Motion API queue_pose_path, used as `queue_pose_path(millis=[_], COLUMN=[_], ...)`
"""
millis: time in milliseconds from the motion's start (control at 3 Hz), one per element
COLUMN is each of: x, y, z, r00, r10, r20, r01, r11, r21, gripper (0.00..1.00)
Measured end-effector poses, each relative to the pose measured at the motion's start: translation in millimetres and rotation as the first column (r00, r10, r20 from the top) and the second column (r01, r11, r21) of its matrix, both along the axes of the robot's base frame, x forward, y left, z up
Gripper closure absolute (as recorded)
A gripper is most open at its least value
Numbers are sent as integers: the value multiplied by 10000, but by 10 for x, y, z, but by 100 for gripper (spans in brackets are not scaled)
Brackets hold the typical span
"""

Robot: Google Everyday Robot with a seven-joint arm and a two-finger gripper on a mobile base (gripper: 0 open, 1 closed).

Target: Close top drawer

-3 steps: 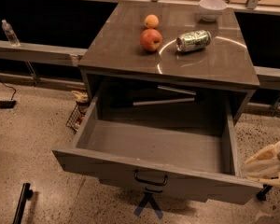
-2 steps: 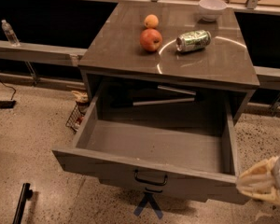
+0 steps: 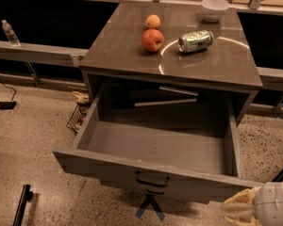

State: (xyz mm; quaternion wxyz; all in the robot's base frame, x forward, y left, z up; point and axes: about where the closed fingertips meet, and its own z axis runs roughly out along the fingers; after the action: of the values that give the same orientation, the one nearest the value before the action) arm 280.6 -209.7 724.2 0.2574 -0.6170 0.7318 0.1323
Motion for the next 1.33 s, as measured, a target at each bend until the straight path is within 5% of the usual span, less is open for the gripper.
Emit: queue_pose_path(millis=[667, 1333], x=[238, 755], y=[374, 428], z=[-517, -817], r00=[9918, 9753], r10=[552, 970], r20=[1149, 1985], r01=[-487, -730], r11=[9971, 9895], r21=[-587, -1249], gripper=[100, 100])
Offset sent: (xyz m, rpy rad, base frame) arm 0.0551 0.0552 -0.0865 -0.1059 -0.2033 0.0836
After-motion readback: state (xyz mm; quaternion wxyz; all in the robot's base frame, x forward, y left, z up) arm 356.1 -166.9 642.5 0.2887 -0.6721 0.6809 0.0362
